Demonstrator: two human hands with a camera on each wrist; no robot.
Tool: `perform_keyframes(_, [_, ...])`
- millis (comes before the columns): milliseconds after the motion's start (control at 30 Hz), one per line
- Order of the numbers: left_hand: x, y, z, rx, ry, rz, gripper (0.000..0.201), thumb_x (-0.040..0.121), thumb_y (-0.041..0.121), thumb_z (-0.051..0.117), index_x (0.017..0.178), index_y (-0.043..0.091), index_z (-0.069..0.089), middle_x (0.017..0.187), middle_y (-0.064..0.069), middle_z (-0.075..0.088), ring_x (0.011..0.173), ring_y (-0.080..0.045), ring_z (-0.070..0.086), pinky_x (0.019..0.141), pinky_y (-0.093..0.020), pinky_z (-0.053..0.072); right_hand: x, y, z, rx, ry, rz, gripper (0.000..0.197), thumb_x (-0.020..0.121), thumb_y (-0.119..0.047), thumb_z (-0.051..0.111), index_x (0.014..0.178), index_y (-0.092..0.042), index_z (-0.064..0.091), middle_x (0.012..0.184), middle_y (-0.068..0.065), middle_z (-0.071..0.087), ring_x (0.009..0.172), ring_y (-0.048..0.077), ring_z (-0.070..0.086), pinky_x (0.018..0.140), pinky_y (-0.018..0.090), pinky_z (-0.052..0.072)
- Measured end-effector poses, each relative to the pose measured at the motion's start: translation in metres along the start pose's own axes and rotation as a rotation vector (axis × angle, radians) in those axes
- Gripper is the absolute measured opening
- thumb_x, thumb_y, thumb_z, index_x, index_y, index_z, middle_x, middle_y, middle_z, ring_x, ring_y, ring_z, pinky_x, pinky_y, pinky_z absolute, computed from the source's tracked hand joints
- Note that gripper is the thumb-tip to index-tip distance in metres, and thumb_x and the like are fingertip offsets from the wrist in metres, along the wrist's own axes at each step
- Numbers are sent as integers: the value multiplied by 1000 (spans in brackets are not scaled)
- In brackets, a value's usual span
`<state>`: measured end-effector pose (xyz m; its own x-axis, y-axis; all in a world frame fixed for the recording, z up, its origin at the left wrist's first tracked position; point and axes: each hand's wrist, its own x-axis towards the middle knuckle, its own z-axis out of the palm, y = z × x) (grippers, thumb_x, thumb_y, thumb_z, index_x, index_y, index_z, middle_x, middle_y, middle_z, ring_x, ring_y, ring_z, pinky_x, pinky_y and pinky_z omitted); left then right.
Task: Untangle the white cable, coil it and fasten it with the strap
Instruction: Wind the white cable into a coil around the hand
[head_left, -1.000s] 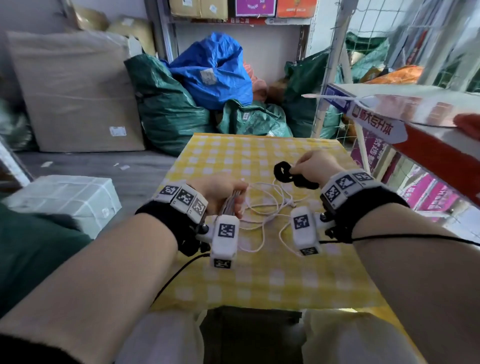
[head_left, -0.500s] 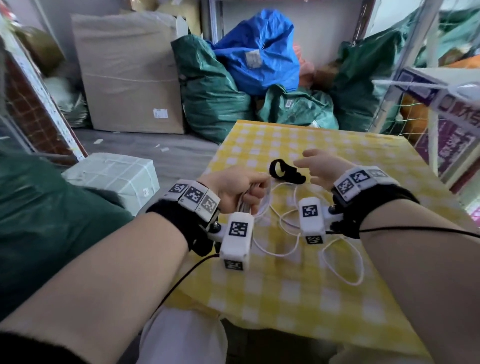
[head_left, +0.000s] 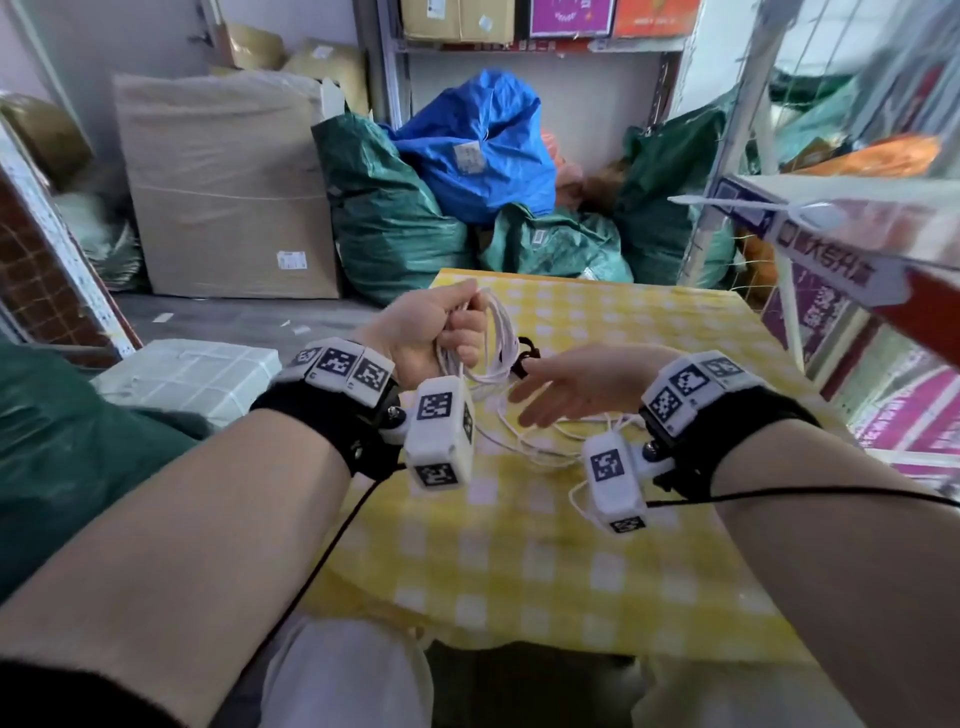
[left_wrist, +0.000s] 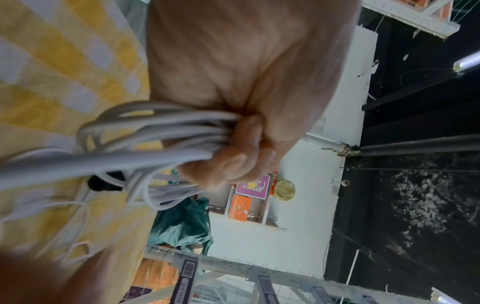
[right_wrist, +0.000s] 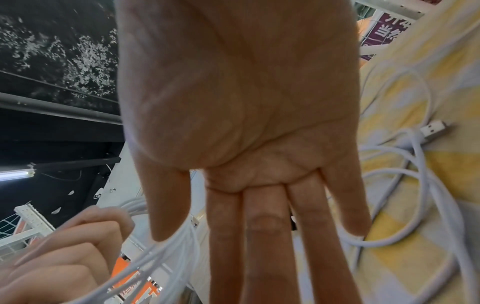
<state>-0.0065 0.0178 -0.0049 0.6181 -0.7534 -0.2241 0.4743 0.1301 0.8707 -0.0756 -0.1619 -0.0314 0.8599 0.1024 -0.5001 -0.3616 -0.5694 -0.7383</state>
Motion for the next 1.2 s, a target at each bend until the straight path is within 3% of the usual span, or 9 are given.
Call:
perform_keyframes(167, [-20,20,1,-147,-20,130,39,102,38,24,73,16,40,39,7,31,26,-4,28,34,-13,33,-30,-3,6,-34,-58,52,59,96,-54,30,99,-11,69,68,5,66,83,20,66,93,29,42])
perform_keyframes(367, [-39,31,18,-216,-114,178,42,101,40,24,71,16,42,40,7,32,37,-5,10,34,-13,28,-66,-14,10,-88,52,-132,25,97,-33,49,121,-33,57,126,-4,59,115,16,55,103,36,41])
perform_keyframes(533, [-52,38,44,-132,-201,222,41,101,41,22,73,17,41,39,7,32,40,-5,8,35,-13,25,-82,-29,24,-218,-79,-141,24,92,-8,57,101,-29,64,114,-14,63,110,5,54,110,38,36])
perform_keyframes(633, [-61,45,46,-130,-211,242,41,101,40,23,74,17,42,39,7,32,40,-5,9,34,-13,26,-95,-31,25,-267,-113,-114,14,89,-9,61,93,-23,62,117,-4,66,92,-1,60,90,27,45])
perform_keyframes(767, [-71,50,43,-122,-204,274,41,100,41,27,72,16,44,40,8,32,41,-3,9,33,-14,27,-114,-30,25,-146,-120,-138,6,93,-4,53,88,-7,51,83,8,61,67,6,65,64,15,51])
perform_keyframes(833, [-77,54,37,-123,-237,275,37,95,40,37,71,15,48,41,8,33,41,-3,10,33,-15,29,-119,-28,23,-94,-58,-142,14,96,-15,51,84,-8,53,71,7,56,66,15,63,65,21,52])
perform_keyframes(1000, [-84,72,6,-207,-471,121,41,99,31,40,83,1,63,58,3,31,46,-10,29,49,-26,39,-129,-7,2,-10,97,-108,37,88,-48,45,77,-13,51,49,-8,31,43,9,29,57,27,31])
perform_keyframes(1100, [-88,71,-17,-193,-533,47,49,101,33,28,102,-6,57,68,-5,37,57,-18,36,62,-34,38,-135,1,-11,47,302,-52,40,90,-51,47,69,-17,46,51,-7,26,44,10,22,49,24,22])
perform_keyframes(1200, [-91,70,-13,-136,-467,110,39,96,32,39,87,2,63,59,1,36,50,-11,30,53,-27,39,-139,0,-17,-96,515,40,39,92,-46,52,70,-15,51,54,-3,35,45,13,27,46,25,25])
